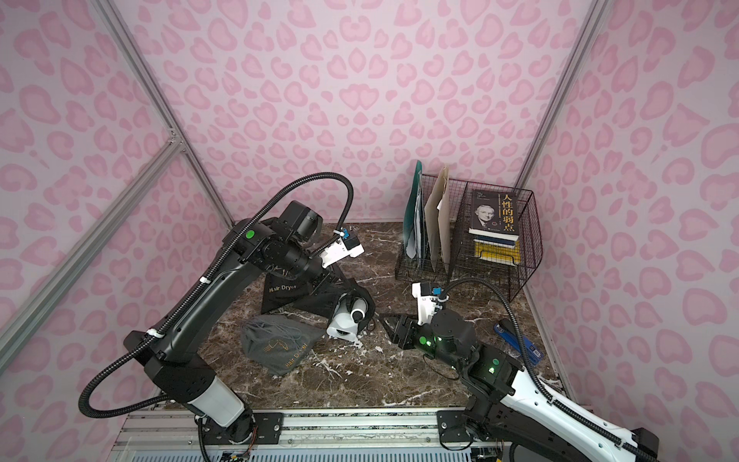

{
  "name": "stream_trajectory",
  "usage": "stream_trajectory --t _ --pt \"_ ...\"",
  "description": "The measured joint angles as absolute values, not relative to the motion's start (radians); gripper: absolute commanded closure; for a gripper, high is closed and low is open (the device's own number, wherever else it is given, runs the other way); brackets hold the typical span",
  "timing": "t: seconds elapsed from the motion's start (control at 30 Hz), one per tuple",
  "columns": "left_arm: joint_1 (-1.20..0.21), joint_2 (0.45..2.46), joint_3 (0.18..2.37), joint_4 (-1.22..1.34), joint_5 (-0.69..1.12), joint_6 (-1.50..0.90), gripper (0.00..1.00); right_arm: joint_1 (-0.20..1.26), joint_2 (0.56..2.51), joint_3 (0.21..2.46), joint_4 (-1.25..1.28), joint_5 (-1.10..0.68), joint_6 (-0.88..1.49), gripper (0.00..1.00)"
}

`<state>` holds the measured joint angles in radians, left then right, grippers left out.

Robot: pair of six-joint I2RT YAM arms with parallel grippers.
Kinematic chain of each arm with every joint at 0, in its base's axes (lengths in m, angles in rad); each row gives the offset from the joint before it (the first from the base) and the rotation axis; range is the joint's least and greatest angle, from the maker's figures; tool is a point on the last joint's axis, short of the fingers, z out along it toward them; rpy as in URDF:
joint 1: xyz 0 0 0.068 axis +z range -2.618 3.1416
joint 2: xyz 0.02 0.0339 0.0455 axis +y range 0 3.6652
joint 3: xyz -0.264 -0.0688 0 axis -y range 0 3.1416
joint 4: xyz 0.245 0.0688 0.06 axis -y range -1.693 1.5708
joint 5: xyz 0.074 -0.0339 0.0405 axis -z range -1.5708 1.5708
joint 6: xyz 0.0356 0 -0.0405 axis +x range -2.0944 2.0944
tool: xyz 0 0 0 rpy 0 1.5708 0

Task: Pack away hair dryers
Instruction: Place the hair dryer in the drawstring bag.

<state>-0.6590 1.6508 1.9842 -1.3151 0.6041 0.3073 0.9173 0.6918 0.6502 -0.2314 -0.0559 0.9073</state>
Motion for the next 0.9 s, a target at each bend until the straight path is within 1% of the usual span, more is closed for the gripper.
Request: stream_trajectory --t 0.27,0.57,0.73,0.9 --pt "-0.646 1.651 2.012 -1.336 0.614 0.306 0.98 0.942 0.755 0.604 -0.175 -0.041 0.924 0.49" --pt "-0.641 1.647 2.018 -1.337 0.651 0.289 0.98 0.997 0.898 0.647 -0.096 -0.039 0.920 0.46" --pt "-0.640 1.639 2.018 -1.336 0.665 0.282 0.98 1.008 0.913 0.648 -0.057 -0.027 0.916 0.46" --pt "-0.640 1.626 2.018 -1.336 0.698 0.278 0.98 1.008 0.920 0.643 -0.044 -0.015 0.917 0.49"
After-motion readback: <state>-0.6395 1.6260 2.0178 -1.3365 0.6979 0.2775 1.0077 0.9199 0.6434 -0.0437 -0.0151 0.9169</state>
